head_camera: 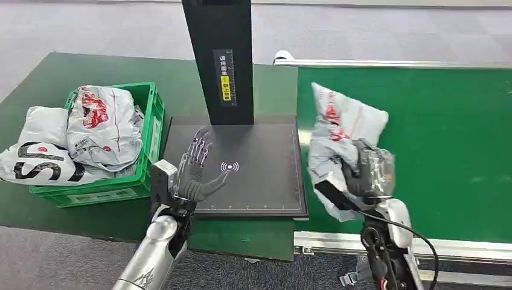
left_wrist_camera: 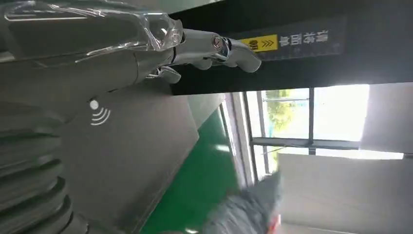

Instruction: Moved the parcel from conveyor to table for the left to box.

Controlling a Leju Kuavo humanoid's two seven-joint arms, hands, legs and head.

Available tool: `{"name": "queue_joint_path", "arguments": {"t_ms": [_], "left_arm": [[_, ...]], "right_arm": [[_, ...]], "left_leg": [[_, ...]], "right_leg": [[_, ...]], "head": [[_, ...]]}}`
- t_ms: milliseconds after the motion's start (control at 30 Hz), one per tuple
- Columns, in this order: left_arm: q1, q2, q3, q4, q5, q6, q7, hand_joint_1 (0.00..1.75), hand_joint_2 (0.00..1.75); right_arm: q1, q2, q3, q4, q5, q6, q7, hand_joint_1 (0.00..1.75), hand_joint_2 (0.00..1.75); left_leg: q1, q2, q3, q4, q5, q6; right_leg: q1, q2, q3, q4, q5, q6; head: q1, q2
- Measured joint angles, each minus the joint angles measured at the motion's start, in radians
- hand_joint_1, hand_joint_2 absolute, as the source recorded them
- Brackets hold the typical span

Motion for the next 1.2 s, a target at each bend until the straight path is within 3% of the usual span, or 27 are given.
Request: {"name": "queue_joint_path", "arguments": {"t_ms": [333,600,867,1200], "left_arm": [[-0.003,0.001,-0.010,0.000,0.012,0.010,0.000,0.00,1.75],[-0.017,0.001,-0.016,0.008,0.045,0.019,-0.010,0.00,1.75],[-0.028,0.003,-0.023,0.013,0.066,0.021,-0.015,0.00,1.75],[-0.039,0.003,-0.026,0.028,0.081,0.020,-0.029,0.00,1.75]], "right_arm": [[-0.068,-0.022,0.129,0.104,-0.007,0.010,0.019,1.75,1.75],[-0.230,-0.005,0.281,0.305,-0.029,0.228,-0.023,1.75,1.75],[-0.372,0.063,0.441,0.529,-0.040,0.227,-0.071,1.75,1.75],[-0.414,0.099,0.497,0.635,-0.091,0.158,-0.119,1.75,1.75]], "left_leg": [[0.000,-0.002,-0.002,0.000,0.000,0.000],[0.000,0.000,-0.001,0.000,0.001,0.000],[0.001,0.000,-0.001,0.000,0.001,0.000],[0.000,0.000,-0.001,0.000,0.001,0.000]], "right_leg": [[0.000,-0.001,-0.001,0.000,0.000,0.000],[0.001,0.000,-0.002,0.001,0.000,0.000],[0.001,0.000,-0.002,0.001,0.000,0.000],[0.001,0.000,-0.002,0.001,0.000,0.000]], "head": [[0.000,0.000],[0.000,0.000],[0.000,0.000],[0.000,0.000]]}}
